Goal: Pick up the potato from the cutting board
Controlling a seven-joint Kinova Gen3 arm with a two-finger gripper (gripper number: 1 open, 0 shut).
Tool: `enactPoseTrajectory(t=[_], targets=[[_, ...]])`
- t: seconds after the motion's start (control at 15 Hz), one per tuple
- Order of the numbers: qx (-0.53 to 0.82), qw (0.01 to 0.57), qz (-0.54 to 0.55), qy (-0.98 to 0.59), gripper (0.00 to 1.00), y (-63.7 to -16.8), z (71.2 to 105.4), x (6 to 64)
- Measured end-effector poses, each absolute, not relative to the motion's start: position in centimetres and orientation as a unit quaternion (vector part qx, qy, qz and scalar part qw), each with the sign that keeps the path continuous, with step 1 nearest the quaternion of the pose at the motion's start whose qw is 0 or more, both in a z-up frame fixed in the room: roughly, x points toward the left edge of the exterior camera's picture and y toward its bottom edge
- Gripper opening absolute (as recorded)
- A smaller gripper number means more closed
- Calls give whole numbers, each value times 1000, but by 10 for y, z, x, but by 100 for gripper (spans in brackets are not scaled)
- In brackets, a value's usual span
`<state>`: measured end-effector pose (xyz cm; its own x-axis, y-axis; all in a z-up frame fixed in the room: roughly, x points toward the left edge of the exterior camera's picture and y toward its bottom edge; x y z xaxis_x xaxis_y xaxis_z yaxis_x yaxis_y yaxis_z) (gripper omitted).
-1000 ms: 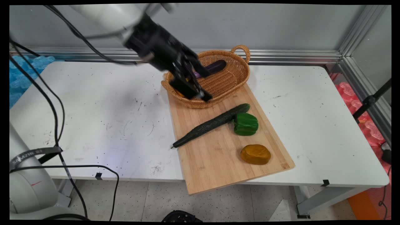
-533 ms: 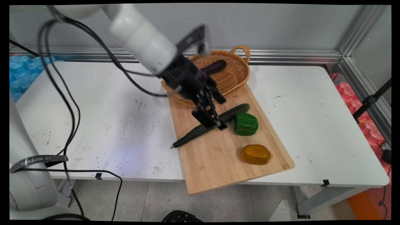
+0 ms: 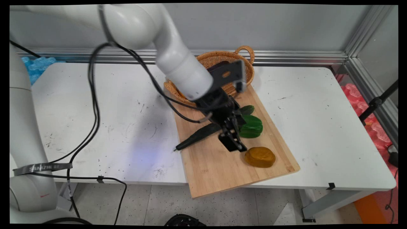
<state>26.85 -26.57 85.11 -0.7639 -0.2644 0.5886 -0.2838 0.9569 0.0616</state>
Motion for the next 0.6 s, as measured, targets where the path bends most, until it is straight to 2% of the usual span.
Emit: enactPoseTrajectory(t=[0.6], targets=[[130,275,7,-953,100,-286,803,210]])
